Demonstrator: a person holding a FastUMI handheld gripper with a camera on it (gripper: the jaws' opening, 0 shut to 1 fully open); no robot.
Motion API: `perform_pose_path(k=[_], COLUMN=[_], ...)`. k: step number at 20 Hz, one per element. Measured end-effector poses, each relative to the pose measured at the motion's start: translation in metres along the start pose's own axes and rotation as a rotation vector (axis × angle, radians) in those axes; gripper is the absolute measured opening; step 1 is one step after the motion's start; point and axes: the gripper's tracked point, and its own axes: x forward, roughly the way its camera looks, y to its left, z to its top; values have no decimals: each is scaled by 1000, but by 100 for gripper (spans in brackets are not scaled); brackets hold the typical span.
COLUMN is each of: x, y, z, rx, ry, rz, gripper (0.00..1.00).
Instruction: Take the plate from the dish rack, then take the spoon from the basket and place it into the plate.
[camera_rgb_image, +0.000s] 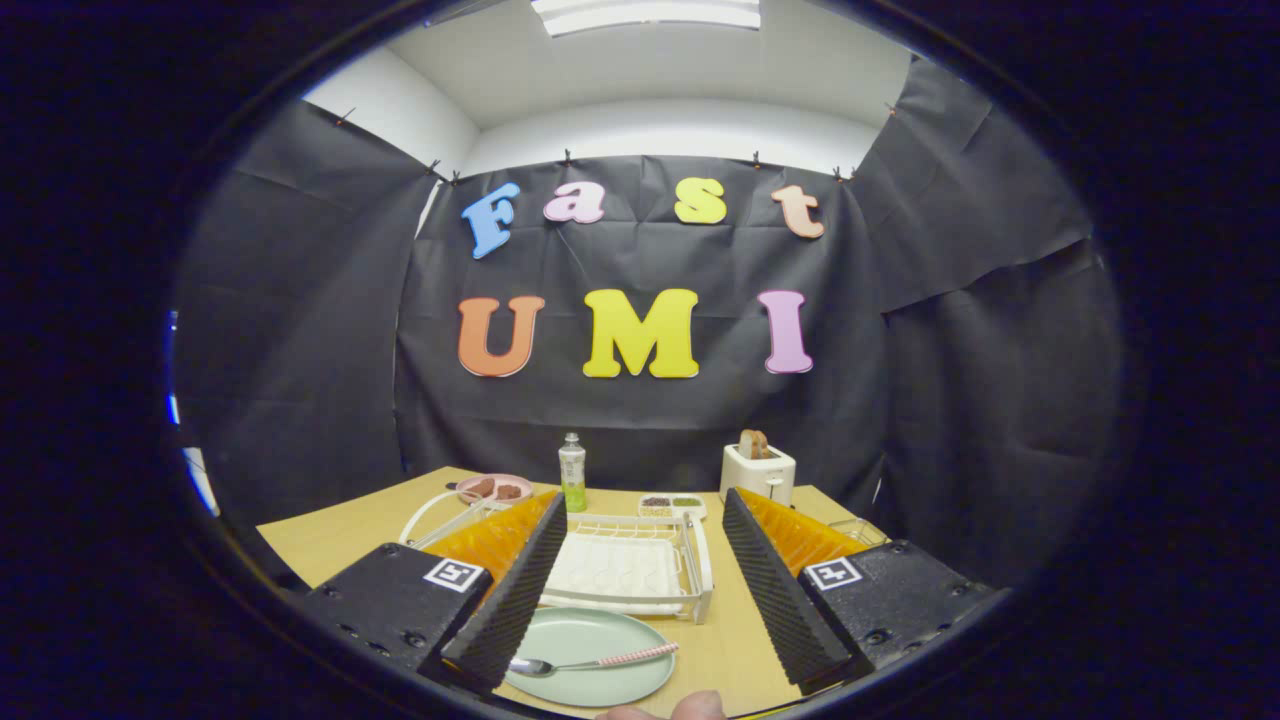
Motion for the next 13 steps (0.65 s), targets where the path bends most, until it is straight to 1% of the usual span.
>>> perform_pose_path(k=[6, 10, 13], x=[-4, -1, 2], y=[17, 11, 6], z=[-10, -12, -15], rx=[-4, 23, 17], ry=[-21, -22, -36], rz=[-31, -57, -81], gripper=[100, 100, 100])
